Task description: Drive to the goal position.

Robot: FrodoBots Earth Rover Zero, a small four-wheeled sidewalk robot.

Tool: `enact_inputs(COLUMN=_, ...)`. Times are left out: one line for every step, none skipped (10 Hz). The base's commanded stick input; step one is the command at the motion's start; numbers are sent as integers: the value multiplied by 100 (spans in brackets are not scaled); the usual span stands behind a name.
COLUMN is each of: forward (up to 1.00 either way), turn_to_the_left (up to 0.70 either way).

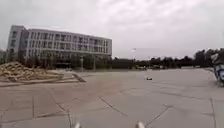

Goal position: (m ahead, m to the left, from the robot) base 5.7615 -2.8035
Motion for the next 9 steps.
enact_inputs(forward=85, turn_to_the_left=-34)
enact_inputs(forward=85, turn_to_the_left=-34)
enact_inputs(forward=85, turn_to_the_left=-34)
enact_inputs(forward=85, turn_to_the_left=-34)
enact_inputs(forward=85, turn_to_the_left=-34)
enact_inputs(forward=85, turn_to_the_left=-34)
enact_inputs(forward=85, turn_to_the_left=-34)
enact_inputs(forward=85, turn_to_the_left=-34)
enact_inputs(forward=85, turn_to_the_left=-34)
